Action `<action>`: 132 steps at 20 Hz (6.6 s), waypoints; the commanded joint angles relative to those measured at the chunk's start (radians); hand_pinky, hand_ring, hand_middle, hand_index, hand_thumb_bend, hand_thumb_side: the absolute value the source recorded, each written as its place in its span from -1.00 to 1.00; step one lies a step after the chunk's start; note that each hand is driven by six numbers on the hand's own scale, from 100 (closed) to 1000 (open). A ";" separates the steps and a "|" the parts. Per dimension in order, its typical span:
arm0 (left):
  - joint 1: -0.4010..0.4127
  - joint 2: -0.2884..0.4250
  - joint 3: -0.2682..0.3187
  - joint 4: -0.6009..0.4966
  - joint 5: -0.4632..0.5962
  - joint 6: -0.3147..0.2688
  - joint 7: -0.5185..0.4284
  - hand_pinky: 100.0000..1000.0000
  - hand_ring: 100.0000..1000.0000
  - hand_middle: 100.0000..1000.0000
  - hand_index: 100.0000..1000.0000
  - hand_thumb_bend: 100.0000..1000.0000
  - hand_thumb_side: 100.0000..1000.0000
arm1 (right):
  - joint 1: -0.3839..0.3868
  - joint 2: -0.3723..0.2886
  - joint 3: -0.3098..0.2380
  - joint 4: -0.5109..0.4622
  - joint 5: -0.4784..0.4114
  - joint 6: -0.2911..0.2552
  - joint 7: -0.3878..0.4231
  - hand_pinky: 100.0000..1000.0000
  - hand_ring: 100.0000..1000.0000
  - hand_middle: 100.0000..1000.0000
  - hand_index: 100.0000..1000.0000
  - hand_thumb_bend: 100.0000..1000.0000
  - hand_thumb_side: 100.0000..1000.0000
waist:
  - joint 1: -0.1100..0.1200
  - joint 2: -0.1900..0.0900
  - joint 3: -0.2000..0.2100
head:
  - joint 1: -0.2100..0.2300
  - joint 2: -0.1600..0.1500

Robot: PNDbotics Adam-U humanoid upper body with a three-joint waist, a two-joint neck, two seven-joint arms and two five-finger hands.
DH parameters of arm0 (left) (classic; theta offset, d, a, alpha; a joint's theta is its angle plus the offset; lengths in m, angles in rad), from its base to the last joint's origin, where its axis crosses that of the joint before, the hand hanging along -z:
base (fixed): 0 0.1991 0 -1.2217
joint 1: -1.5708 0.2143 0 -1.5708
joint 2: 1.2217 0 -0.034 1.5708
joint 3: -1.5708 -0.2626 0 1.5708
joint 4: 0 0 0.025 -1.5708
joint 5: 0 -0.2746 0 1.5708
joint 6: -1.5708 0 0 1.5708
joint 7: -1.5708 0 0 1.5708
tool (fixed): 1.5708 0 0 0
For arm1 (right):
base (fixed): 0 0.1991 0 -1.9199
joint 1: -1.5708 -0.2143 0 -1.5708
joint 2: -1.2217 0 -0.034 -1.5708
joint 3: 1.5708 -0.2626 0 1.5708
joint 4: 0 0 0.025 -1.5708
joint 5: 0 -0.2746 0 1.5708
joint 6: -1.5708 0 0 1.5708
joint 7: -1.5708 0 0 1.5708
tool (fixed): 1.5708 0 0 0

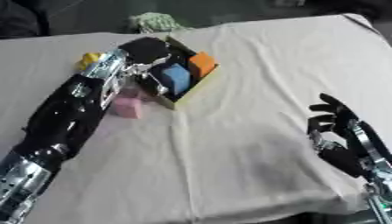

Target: Pick up objects on the table and place them in the box.

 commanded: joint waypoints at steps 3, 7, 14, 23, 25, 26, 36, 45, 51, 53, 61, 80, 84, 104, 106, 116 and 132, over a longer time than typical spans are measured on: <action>-0.025 0.002 0.010 -0.010 -0.049 0.044 0.067 0.50 0.36 0.40 0.78 0.11 -0.32 | -0.012 -0.005 0.001 -0.019 -0.009 -0.002 0.004 0.23 0.41 0.54 0.97 -1.00 -0.36 | -0.002 -0.013 -0.003 | 0.005 0.005; -0.025 0.002 0.010 -0.028 -0.080 0.086 0.124 0.49 0.35 0.39 0.78 0.14 -0.26 | -0.011 -0.005 0.001 -0.019 -0.009 -0.002 0.005 0.23 0.41 0.54 0.97 -1.00 -0.35 | -0.001 -0.015 -0.001 | 0.004 0.004; -0.024 0.030 0.007 -0.067 -0.054 0.124 0.216 0.50 0.37 0.39 0.75 0.17 -0.18 | -0.011 -0.005 -0.002 -0.017 -0.006 -0.002 0.004 0.23 0.41 0.54 0.97 -1.00 -0.36 | 0.001 -0.019 0.009 | -0.004 0.001; 0.003 0.186 -0.016 -0.285 0.208 0.082 -0.062 0.54 0.40 0.43 0.78 0.28 -0.10 | 0.009 -0.015 -0.015 -0.012 0.009 -0.002 -0.007 0.23 0.41 0.54 0.97 -1.00 -0.36 | 0.016 -0.044 0.052 | -0.032 0.005; 0.020 0.217 -0.018 -0.312 0.246 0.085 -0.101 0.54 0.40 0.42 0.76 0.22 -0.17 | 0.011 -0.015 -0.016 -0.012 0.012 -0.003 -0.009 0.23 0.41 0.54 0.97 -1.00 -0.36 | 0.018 -0.047 0.056 | -0.035 0.005; 0.029 0.232 -0.020 -0.319 0.265 0.081 -0.125 0.54 0.40 0.42 0.75 0.19 -0.18 | 0.012 -0.017 -0.018 -0.011 0.013 -0.002 -0.010 0.23 0.41 0.54 0.97 -1.00 -0.36 | 0.019 -0.049 0.058 | -0.036 0.005; 0.068 0.278 -0.006 -0.209 0.461 0.064 -0.494 0.50 0.41 0.46 0.78 0.08 -0.63 | 0.019 -0.020 -0.022 -0.009 0.018 -0.001 -0.015 0.23 0.41 0.54 0.97 -1.00 -0.36 | 0.024 -0.056 0.067 | -0.047 0.005; 0.069 0.235 0.003 -0.114 0.491 0.061 -0.546 0.50 0.45 0.50 0.78 0.12 -0.70 | 0.020 -0.018 -0.022 -0.008 0.018 0.000 -0.016 0.23 0.41 0.54 0.97 -1.00 -0.37 | 0.017 -0.057 0.063 | -0.044 0.005; 0.074 0.217 0.007 -0.094 0.497 0.059 -0.535 0.50 0.45 0.50 0.77 0.10 -0.72 | 0.021 -0.017 -0.022 -0.007 0.016 0.000 -0.015 0.23 0.41 0.54 0.97 -1.00 -0.37 | 0.015 -0.056 0.062 | -0.044 0.005; 0.077 0.211 0.006 -0.090 0.491 0.060 -0.505 0.50 0.46 0.50 0.78 0.09 -0.72 | 0.021 -0.017 -0.022 -0.007 0.016 0.000 -0.015 0.23 0.41 0.54 0.97 -1.00 -0.37 | 0.013 -0.056 0.061 | -0.044 0.005; 0.083 0.179 0.000 -0.057 0.459 0.058 -0.410 0.46 0.42 0.46 0.74 -0.06 -0.77 | 0.020 -0.014 -0.020 -0.007 0.014 0.000 -0.014 0.23 0.41 0.54 0.97 -1.00 -0.37 | 0.011 -0.055 0.056 | -0.041 0.005; 0.009 0.205 0.003 -0.202 0.510 0.058 -0.325 0.17 -0.03 -0.09 0.28 -0.54 -0.93 | 0.020 -0.017 -0.017 -0.006 0.014 -0.001 -0.011 0.23 0.41 0.54 0.97 -1.00 -0.37 | 0.018 -0.058 0.048 | -0.041 0.005; -0.004 0.174 -0.011 -0.187 0.492 0.038 -0.336 0.18 -0.01 -0.08 0.30 -0.54 -0.93 | 0.017 -0.016 -0.014 -0.005 0.012 -0.002 -0.008 0.23 0.41 0.54 0.97 -1.00 -0.36 | 0.018 -0.056 0.038 | -0.036 0.005; -0.012 0.102 -0.022 -0.113 0.402 0.011 -0.353 0.24 0.09 0.04 0.40 -0.49 -0.90 | 0.002 -0.012 -0.007 -0.006 0.002 -0.003 -0.001 0.23 0.41 0.54 0.97 -1.00 -0.36 | 0.017 -0.039 0.009 | -0.027 0.005; -0.008 0.098 -0.026 -0.108 0.397 0.010 -0.352 0.24 0.08 0.01 0.38 -0.53 -0.91 | 0.001 -0.012 -0.007 -0.006 0.002 -0.004 -0.001 0.23 0.41 0.54 0.97 -1.00 -0.36 | 0.017 -0.039 0.009 | -0.028 0.005; -0.020 0.135 -0.016 -0.164 0.465 0.021 -0.405 0.24 0.08 0.00 0.37 -0.54 -0.91 | 0.001 -0.012 -0.010 -0.005 0.006 -0.004 -0.003 0.24 0.41 0.54 0.97 -1.00 -0.36 | 0.021 -0.043 0.014 | -0.034 0.005; 0.001 0.126 -0.032 -0.146 0.458 0.027 -0.474 0.25 0.08 0.02 0.38 -0.57 -0.93 | 0.001 -0.011 -0.011 -0.004 0.006 -0.003 -0.005 0.24 0.40 0.54 0.97 -1.00 -0.36 | 0.019 -0.041 0.010 | -0.039 0.005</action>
